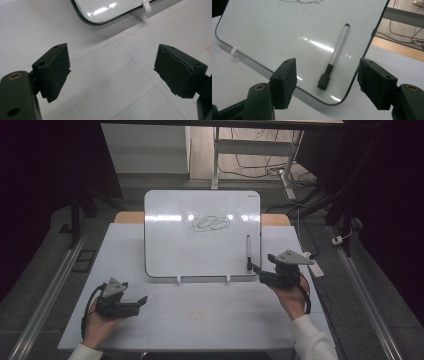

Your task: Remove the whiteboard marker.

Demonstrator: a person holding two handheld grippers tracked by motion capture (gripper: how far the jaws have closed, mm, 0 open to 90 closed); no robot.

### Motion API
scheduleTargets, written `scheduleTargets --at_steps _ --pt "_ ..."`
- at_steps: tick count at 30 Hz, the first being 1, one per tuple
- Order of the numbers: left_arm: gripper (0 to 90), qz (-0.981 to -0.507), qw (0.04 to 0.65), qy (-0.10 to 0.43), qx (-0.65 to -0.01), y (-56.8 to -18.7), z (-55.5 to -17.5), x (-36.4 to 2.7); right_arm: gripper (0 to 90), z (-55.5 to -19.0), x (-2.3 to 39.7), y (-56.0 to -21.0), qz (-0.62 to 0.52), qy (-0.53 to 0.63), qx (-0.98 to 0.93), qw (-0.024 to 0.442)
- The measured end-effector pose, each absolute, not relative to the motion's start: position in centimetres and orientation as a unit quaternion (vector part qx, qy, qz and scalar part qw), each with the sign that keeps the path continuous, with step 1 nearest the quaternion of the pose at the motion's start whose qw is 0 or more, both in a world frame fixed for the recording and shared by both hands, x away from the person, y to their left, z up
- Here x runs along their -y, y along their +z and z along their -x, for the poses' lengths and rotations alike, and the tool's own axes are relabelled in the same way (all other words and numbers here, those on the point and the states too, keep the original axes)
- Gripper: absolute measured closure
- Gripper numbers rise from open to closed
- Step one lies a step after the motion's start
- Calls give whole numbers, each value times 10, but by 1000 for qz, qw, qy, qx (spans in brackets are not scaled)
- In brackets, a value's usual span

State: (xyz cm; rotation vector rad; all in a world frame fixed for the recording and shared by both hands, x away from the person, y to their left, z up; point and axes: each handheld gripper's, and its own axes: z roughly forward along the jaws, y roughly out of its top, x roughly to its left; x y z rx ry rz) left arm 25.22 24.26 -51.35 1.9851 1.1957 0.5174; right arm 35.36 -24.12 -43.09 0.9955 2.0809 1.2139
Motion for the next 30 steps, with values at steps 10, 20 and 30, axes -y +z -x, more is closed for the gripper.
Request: scheduleTargets --at_steps 10,20,30 --pt "136 -778 370 199 -466 -516 -254 -241 383 -392 225 -428 -408 422 -763 271" --pt "136 -780 369 198 -465 -518 -255 -240 492 -424 199 -431 -425 375 -772 286" --pt "137 -784 368 201 -458 -519 -254 -240 657 -438 180 -436 -428 341 -776 314"
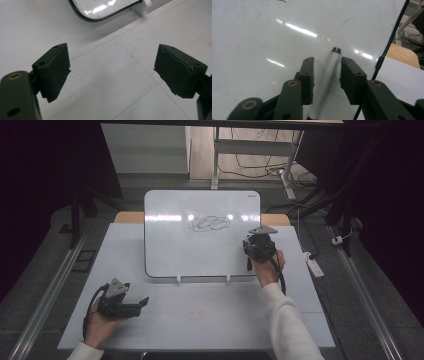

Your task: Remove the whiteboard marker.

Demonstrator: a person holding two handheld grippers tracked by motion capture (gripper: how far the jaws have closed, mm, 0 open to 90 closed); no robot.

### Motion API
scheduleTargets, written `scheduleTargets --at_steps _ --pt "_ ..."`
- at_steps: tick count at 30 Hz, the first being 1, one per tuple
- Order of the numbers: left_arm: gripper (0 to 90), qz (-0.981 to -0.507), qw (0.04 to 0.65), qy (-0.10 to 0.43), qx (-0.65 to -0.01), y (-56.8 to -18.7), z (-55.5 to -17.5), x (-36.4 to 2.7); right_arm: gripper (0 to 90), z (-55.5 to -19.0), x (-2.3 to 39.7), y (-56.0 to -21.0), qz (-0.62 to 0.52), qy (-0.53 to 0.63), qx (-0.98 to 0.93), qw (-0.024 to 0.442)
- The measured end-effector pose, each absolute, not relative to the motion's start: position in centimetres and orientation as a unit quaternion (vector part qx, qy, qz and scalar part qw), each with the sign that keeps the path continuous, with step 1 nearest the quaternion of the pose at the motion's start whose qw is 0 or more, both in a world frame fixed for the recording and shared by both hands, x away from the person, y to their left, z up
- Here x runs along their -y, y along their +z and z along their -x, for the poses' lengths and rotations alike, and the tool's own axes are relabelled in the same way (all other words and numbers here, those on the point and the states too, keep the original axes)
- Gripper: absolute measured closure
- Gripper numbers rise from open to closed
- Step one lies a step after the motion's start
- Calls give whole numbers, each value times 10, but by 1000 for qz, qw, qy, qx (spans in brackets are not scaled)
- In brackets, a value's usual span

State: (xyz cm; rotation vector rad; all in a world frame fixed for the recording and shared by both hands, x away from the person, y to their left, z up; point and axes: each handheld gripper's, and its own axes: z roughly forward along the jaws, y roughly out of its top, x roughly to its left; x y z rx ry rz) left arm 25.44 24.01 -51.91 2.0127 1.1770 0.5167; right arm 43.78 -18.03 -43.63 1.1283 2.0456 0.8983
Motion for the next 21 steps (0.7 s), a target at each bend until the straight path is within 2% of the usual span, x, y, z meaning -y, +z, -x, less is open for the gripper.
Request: scheduleTargets --at_steps 4,8,13,21 --pt "137 -785 367 203 -455 -519 -255 -240 718 -440 177 -438 -432 335 -771 327" --pt "138 -792 354 215 -448 -521 -255 -238 740 -441 174 -439 -434 333 -766 338" --pt "138 -793 353 219 -446 -521 -255 -238 800 -441 170 -439 -443 344 -760 328" --pt "139 -798 339 230 -443 -522 -256 -236 806 -440 168 -440 -440 347 -760 330"
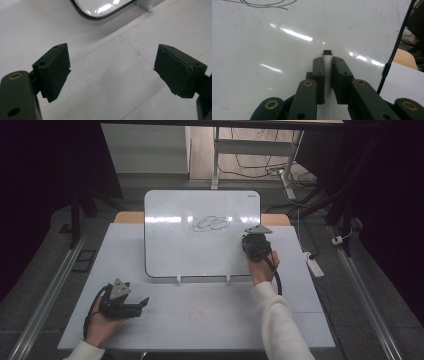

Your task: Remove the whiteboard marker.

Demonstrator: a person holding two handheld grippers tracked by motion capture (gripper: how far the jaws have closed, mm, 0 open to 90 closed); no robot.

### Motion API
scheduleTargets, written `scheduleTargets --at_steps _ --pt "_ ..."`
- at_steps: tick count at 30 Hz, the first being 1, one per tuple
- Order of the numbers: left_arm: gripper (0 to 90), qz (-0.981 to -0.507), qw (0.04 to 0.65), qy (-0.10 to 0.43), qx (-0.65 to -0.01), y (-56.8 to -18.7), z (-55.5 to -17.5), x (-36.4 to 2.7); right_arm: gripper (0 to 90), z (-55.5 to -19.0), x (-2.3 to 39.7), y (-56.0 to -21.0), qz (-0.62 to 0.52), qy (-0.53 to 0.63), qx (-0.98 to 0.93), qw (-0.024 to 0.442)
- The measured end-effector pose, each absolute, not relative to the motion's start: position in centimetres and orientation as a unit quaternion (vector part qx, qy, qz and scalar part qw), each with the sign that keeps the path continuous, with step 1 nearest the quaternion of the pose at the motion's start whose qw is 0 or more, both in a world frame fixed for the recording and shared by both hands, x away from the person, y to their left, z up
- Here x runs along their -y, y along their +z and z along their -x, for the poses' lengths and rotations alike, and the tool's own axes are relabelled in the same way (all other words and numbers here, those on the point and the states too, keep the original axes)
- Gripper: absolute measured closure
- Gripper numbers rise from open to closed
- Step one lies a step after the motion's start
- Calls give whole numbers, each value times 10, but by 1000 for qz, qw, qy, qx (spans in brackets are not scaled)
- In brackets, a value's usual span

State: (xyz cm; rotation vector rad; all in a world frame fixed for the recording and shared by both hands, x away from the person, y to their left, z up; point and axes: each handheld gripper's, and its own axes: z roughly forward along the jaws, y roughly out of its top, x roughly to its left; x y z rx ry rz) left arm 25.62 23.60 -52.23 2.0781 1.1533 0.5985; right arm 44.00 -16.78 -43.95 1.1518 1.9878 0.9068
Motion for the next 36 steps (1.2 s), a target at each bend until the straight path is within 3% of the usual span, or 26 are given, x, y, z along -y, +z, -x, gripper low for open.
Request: scheduleTargets --at_steps 20,30,36 --pt "147 -795 337 230 -449 -524 -259 -238 808 -402 191 -427 -398 442 -733 332" --pt "175 -791 370 213 -437 -511 -265 -225 808 -385 203 -422 -387 509 -721 267" --pt "198 -787 414 199 -412 -490 -276 -200 808 -374 189 -426 -370 536 -722 232"
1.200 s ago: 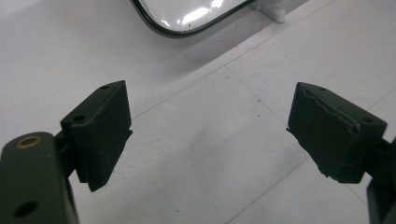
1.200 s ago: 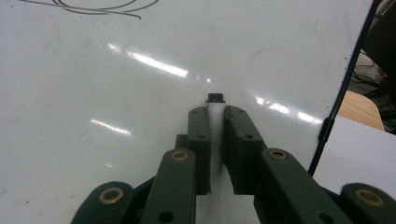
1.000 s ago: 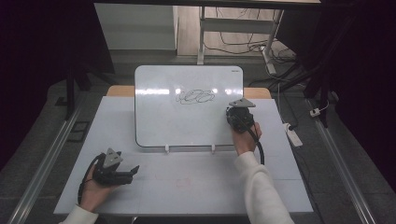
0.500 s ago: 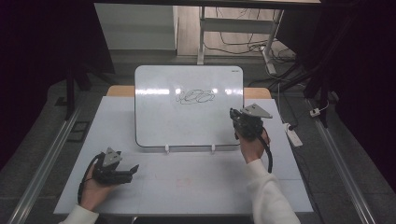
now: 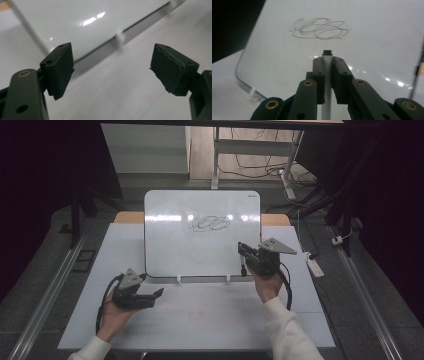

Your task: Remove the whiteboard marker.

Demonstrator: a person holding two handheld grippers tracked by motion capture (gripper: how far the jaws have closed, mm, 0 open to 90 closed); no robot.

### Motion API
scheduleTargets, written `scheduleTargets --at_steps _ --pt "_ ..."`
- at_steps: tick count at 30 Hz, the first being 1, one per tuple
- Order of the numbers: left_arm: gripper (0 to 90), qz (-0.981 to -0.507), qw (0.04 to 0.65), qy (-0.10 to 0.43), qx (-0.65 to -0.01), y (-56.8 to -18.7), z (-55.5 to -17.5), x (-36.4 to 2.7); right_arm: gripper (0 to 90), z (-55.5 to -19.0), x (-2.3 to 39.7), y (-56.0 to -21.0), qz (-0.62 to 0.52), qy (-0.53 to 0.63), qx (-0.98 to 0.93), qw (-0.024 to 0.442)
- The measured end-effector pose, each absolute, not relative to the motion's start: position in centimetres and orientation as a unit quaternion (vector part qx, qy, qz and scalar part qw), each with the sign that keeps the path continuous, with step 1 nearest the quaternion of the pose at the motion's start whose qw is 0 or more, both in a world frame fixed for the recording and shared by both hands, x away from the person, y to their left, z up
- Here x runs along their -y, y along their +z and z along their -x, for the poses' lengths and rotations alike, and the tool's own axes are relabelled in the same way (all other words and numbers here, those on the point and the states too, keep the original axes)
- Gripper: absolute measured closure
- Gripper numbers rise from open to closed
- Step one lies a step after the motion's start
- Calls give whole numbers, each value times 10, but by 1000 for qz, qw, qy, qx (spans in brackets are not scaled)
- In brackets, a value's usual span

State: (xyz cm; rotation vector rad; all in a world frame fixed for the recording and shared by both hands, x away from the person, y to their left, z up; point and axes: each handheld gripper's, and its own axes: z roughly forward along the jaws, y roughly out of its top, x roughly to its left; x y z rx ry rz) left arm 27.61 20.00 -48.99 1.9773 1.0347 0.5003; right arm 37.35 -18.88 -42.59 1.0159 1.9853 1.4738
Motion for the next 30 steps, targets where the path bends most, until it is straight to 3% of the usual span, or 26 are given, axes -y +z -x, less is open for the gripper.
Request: scheduleTargets --at_steps 7,18,25,30 --pt "233 -777 486 155 -369 -461 -301 -152 807 -360 163 -434 -351 568 -721 187" --pt "280 -773 513 130 -350 -450 -318 -116 807 -338 130 -435 -320 601 -712 172" --pt "379 -776 522 112 -335 -451 -326 -95 807 -335 125 -439 -323 607 -706 169" --pt "498 -778 526 106 -326 -453 -330 -89 806 -334 124 -440 -328 611 -702 160"
